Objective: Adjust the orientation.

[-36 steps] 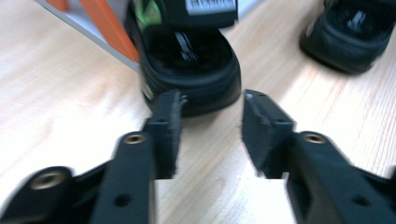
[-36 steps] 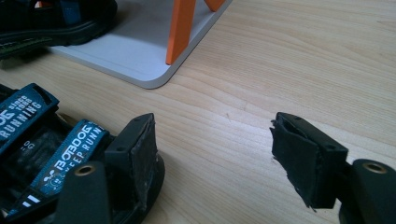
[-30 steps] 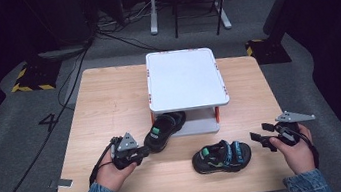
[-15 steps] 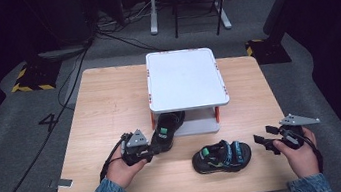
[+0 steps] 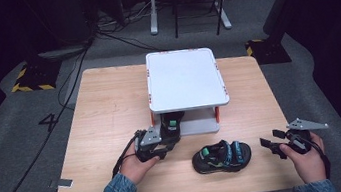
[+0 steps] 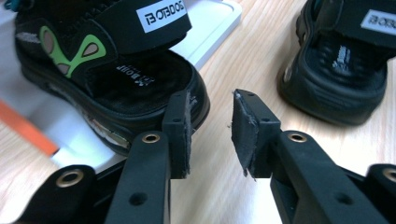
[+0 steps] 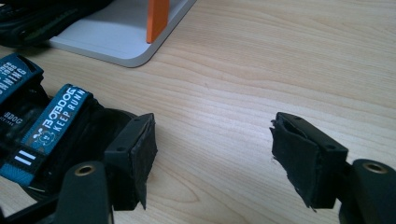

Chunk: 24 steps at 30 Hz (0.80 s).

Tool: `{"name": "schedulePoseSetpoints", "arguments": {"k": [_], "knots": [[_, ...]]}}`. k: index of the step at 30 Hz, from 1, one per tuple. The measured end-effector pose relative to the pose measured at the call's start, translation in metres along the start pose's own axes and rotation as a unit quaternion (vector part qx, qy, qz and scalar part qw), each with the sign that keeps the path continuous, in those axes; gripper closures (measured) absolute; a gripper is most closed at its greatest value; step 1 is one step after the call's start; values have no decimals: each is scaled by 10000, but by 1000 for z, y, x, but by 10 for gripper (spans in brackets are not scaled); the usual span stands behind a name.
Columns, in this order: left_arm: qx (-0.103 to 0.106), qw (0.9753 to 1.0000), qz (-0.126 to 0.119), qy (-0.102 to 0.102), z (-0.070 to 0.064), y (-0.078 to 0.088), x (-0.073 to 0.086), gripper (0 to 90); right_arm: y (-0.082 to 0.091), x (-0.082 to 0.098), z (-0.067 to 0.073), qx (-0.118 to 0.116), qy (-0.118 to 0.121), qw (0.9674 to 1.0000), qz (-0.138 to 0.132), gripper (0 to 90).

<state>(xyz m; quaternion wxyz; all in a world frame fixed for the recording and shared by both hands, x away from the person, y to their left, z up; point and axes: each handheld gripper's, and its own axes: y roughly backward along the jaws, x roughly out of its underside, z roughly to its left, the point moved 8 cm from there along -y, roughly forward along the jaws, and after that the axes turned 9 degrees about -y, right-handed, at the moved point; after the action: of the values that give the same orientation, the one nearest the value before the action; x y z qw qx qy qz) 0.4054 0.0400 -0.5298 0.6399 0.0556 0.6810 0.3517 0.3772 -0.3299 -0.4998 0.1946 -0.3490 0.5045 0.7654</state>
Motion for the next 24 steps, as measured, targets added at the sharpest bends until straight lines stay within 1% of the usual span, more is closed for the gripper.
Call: {"name": "schedulePoseSetpoints", "arguments": {"k": [2, 3, 5, 6, 8, 11, 12, 14, 15, 16, 17, 18, 20, 21, 22, 23, 24], "knots": [[31, 9999, -97, -23, 1, -4, -1, 637, 0, 1, 0, 18, -6, 10000, -4, 317], [58, 9999, -136, 25, 1, -6, -2, 637, 0, 1, 0, 27, -6, 10000, -7, 317], [65, 9998, -172, 52, 4, -8, -2, 642, -1, 0, 0, 29, 3, 10000, -10, 318], [55, 9998, -189, 78, 5, -9, -3, 645, -2, 0, 1, 20, 31, 10000, 11, 318], [20, 9997, -229, 70, 8, -13, -4, 644, -5, 0, 3, 2, 56, 10000, 46, 318], [-11, 9998, -213, 43, 13, -20, -7, 635, -7, 1, 5, -8, 59, 9999, 84, 318], [-60, 9998, -180, 51, 16, -24, -8, 634, -8, 1, 5, -17, 100, 9999, 99, 318], [-157, 9998, -80, -14, 21, -30, -8, 638, -9, 2, 6, -20, 81, 9999, 122, 318], [-197, 9997, -88, -60, 24, -33, -9, 638, -9, 2, 6, -20, 81, 9999, 122, 318], [-229, 9997, -101, -56, 27, -35, -10, 638, -9, 3, 5, -21, 88, 9999, 123, 318], [-252, 9996, -127, 3, 30, -37, -11, 642, -9, 3, 5, -22, 99, 9999, 113, 317], [-275, 9996, -114, -15, 32, -39, -12, 635, -8, 2, 5, -25, 95, 9999, 102, 318], [-395, 9991, -105, -81, 38, -41, -13, 626, -8, 3, 4, -10, 78, 9999, 101, 318], [-519, 9986, -77, -119, 42, -42, -14, 615, -8, 4, 4, -15, 77, 9999, 100, 317], [-621, 9980, -67, -110, 45, -43, -14, 587, -7, 5, 3, -8, 37, 9999, 121, 318], [-774, 9969, -65, -123, 50, -45, -14, 567, -7, 5, 3, 4, 33, 9999, 113, 318], [-796, 9967, -57, -125, 52, -46, -15, 531, -6, 6, 2, 6, 37, 9999, 104, 318]]}}
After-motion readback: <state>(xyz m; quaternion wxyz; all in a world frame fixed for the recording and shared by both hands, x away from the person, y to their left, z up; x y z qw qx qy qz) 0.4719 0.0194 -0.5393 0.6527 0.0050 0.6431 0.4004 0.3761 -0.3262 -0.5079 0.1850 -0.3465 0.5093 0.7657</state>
